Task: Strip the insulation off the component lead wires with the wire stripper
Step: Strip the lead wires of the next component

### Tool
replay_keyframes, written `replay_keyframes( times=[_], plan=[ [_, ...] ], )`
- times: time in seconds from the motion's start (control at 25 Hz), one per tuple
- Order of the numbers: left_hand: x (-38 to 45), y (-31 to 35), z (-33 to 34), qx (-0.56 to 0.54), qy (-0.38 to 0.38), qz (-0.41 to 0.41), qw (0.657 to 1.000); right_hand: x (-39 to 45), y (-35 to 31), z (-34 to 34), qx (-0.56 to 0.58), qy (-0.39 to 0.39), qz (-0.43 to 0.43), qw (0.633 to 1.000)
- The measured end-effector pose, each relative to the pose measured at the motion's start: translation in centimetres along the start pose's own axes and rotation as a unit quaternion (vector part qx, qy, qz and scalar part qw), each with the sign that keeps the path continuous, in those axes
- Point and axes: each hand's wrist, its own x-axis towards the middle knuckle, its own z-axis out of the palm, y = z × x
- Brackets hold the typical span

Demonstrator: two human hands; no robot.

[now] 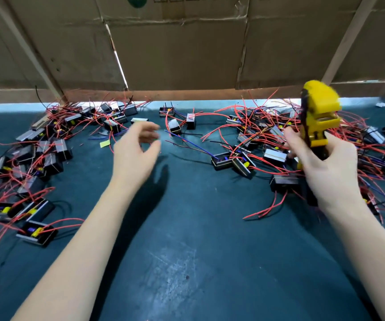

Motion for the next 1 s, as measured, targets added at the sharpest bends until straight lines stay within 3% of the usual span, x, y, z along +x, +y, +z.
replay_keyframes(
  times=[0.04, 0.12, 0.2, 0.24, 0.36, 0.48, 0.56, 0.64, 0.76, 0.88, 1.0],
  plan=[
    [0.5, -1.2, -0.6, 0.086, 0.045, -0.012, 0.995, 0.0, -0.3, -0.1, 0.107, -0.069, 0.014, 0.992],
    [1.0, -3.1, -0.9, 0.234, 0.042, -0.054, 0.970, -0.2, -0.9, -0.4, 0.288, -0.267, 0.060, 0.917],
    [1.1, -4.2, -0.4, 0.312, 0.005, -0.098, 0.945, -0.9, -1.4, -0.2, 0.314, -0.401, 0.089, 0.856],
    [1.2, -4.5, -0.2, 0.331, -0.005, -0.103, 0.938, -1.4, -1.4, 0.1, 0.285, -0.430, 0.085, 0.853],
    [1.5, -4.9, 0.0, 0.338, -0.008, -0.084, 0.937, -2.8, -1.5, 1.3, 0.191, -0.454, 0.064, 0.868],
    [1.5, -4.5, -0.3, 0.334, -0.010, -0.069, 0.940, -3.2, -1.9, 2.1, 0.167, -0.448, 0.061, 0.876],
    [1.3, -3.5, -0.6, 0.310, 0.031, -0.024, 0.950, -3.1, -1.9, 2.1, 0.157, -0.440, 0.060, 0.882],
    [1.1, -2.0, -1.1, 0.225, 0.088, 0.038, 0.970, -3.0, -1.9, 2.0, 0.154, -0.442, 0.066, 0.881],
    [0.1, 1.1, -1.2, -0.032, 0.108, 0.024, 0.993, -2.7, -1.8, 1.3, 0.119, -0.480, 0.084, 0.865],
    [-1.1, 3.0, -0.1, -0.122, 0.022, 0.006, 0.992, -2.6, -1.7, 0.8, 0.098, -0.510, 0.104, 0.848],
    [-1.9, 3.7, 0.8, -0.132, -0.128, 0.018, 0.983, -2.8, -1.6, 1.7, 0.126, -0.456, 0.113, 0.873]
  ],
)
